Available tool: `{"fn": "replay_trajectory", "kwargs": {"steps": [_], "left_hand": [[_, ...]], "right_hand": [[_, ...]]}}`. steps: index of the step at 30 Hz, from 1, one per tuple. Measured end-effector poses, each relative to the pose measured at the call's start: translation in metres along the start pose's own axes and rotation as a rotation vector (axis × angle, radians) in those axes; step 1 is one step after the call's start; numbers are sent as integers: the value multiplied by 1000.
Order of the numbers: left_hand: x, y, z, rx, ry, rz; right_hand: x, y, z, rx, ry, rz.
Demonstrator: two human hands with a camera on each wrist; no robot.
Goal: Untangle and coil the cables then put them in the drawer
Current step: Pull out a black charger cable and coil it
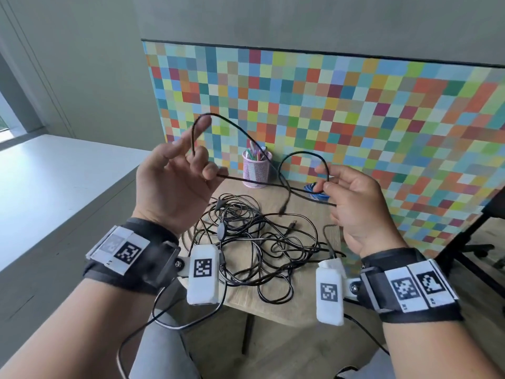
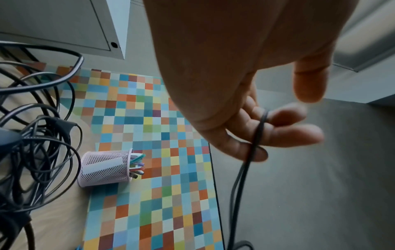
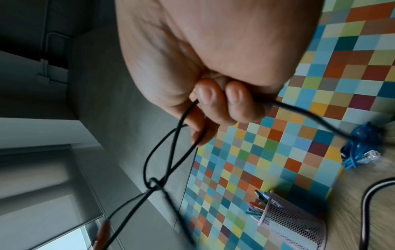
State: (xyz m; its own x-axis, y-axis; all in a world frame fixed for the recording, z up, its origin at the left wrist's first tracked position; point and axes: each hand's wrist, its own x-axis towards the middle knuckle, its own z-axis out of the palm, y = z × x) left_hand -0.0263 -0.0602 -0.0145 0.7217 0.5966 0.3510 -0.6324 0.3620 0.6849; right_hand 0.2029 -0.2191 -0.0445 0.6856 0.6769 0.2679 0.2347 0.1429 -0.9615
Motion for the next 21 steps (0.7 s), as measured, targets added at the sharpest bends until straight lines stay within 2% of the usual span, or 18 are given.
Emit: {"fn": "replay_trajectory", "kwargs": {"steps": [3, 6, 9, 14, 17, 19, 21], "left_hand": [[1, 2, -1, -6, 149, 100], [3, 3, -1, 109, 302, 165], [4, -5, 3, 194, 356, 203], [7, -12, 2, 408, 499, 346], [10, -13, -3, 561, 574, 272], [12, -14, -6, 680, 612, 153], [11, -16, -8, 749, 594, -1]], "right_hand": [[2, 0, -2, -7, 72, 32], [2, -2, -2, 28, 97, 46], [3, 2, 3, -33, 83, 38], [3, 5, 3, -27, 118, 71], [1, 3, 0, -18, 125, 65], [1, 1, -1, 11, 118, 91], [1, -4, -3, 54, 88, 129]]}}
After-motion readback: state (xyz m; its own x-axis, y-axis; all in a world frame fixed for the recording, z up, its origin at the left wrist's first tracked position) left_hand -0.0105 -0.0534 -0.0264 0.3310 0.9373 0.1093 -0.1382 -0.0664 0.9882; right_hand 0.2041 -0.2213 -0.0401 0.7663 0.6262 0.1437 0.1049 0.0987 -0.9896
